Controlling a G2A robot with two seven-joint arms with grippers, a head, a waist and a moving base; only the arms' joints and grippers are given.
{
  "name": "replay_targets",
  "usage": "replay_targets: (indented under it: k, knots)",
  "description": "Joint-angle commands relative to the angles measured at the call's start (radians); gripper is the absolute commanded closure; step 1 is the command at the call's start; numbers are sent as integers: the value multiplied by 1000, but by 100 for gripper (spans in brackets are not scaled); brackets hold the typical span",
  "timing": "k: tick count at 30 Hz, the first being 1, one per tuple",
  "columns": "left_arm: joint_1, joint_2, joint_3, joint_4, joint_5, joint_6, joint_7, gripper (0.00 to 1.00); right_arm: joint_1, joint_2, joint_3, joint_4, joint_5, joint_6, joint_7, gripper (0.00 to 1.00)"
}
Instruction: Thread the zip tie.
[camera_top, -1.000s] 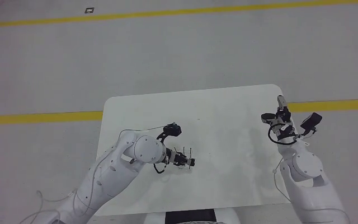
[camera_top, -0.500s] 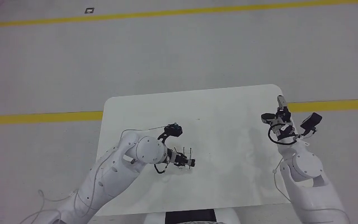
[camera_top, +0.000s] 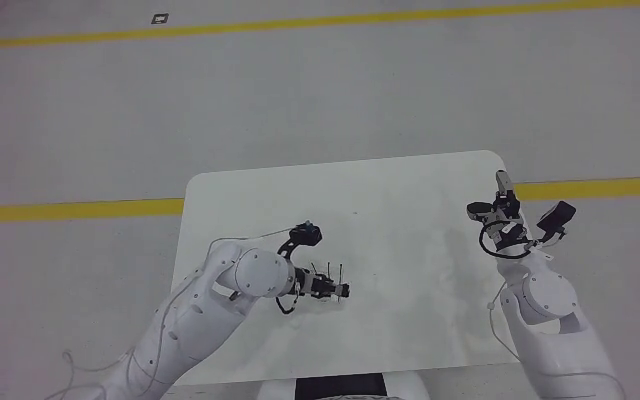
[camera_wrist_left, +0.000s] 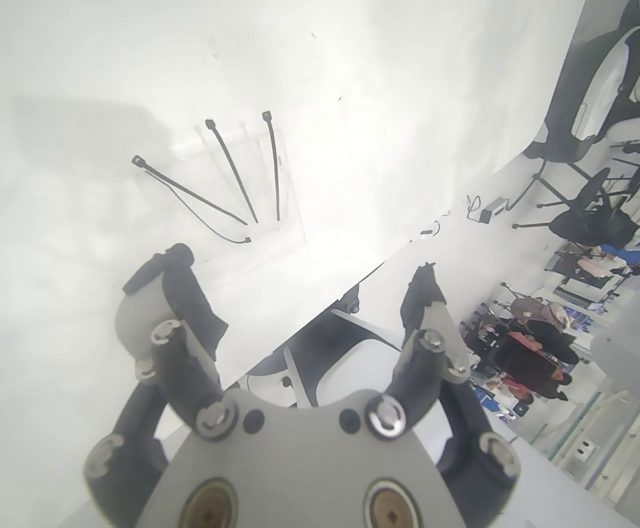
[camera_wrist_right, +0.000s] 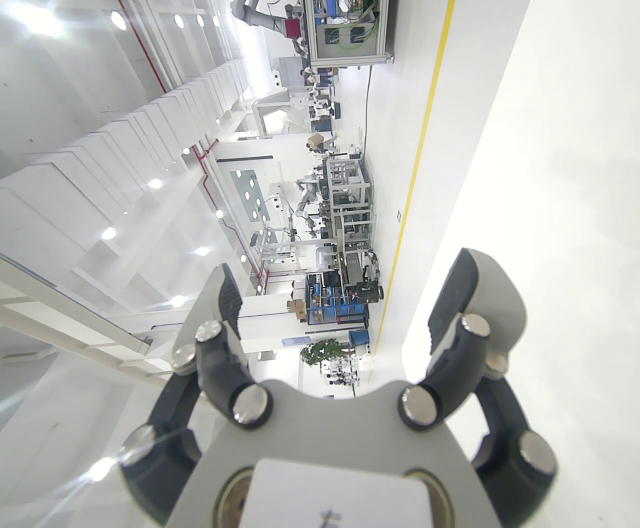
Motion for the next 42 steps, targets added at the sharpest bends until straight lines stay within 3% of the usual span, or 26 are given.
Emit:
replay_targets:
  k: [1, 7, 16, 29, 42]
  knots:
    - [16, 1, -13, -10, 14, 0, -1, 49, 0, 0, 0, 0, 0, 0, 0, 0]
    - [47, -3, -41, -26, 54, 0, -16, 61, 0, 0, 0, 0, 0, 0, 0, 0]
    - [59, -28, -36, -2, 89, 0, -30, 62, 0, 0, 0, 0, 0, 0, 0, 0]
    - [56, -78, -30, 49, 179, 0, -36, 70, 0, 0, 0, 0, 0, 0, 0, 0]
    - [96, -140, -68, 59, 248, 0, -12, 80, 0, 0, 0, 0, 0, 0, 0, 0]
